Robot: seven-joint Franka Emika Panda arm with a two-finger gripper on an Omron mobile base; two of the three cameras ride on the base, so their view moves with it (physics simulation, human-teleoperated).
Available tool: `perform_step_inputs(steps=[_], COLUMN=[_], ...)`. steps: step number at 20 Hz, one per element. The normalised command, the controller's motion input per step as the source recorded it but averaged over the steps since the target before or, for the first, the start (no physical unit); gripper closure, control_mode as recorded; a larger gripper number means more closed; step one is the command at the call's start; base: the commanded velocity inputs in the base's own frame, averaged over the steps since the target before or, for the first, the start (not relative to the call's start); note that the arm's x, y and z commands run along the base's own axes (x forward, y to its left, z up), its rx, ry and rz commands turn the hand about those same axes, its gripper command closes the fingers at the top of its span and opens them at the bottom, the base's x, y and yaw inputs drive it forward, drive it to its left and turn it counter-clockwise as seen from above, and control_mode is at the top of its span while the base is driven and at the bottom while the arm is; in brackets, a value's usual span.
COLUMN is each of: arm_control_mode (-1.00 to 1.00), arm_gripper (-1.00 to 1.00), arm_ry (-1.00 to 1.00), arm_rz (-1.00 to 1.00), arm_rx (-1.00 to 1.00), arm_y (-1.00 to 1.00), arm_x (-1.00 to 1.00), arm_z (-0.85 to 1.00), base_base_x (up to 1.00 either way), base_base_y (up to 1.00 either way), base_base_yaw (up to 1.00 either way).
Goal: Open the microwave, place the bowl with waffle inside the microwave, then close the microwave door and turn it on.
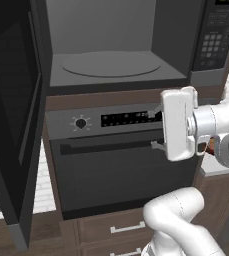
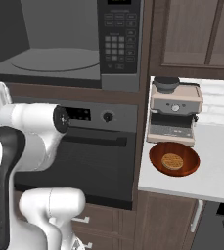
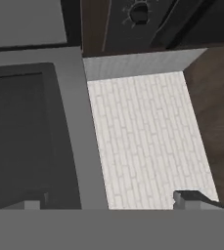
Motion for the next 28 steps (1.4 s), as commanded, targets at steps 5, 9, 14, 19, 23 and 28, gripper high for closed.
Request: perform_step_inputs(steps=[5, 9, 14, 19, 23, 28], arm_control_mode=[-1.0, -1.0, -1.0, -1.0, -1.0, -1.0], arm_gripper=[-1.0, -1.0, -1.0, -1.0, -1.0, -1.0], arm_ry=[-0.02, -0.08, -0.15, -0.03, 0.04, 0.18], arm_rz=[-0.18, -0.12, -0.12, -0.25, -0.32, -0.31], arm_rx=[-0.32, -0.13, 0.0, 0.0, -0.04, -0.01], arm_y=[-0.98, -1.0, -1.0, -1.0, -1.0, -1.0], arm_x=[0.19, 0.3, 0.57, 0.9, 0.97, 0.21], arm_z=[-0.36, -0.65, -0.7, -0.6, -0.35, -0.16], base_base_x=[0.0, 0.0, 0.0, 0.0, 0.0, 0.0], base_base_y=[0.0, 0.0, 0.0, 0.0, 0.0, 0.0], base_base_yaw=[0.0, 0.0, 0.0, 0.0, 0.0, 0.0])
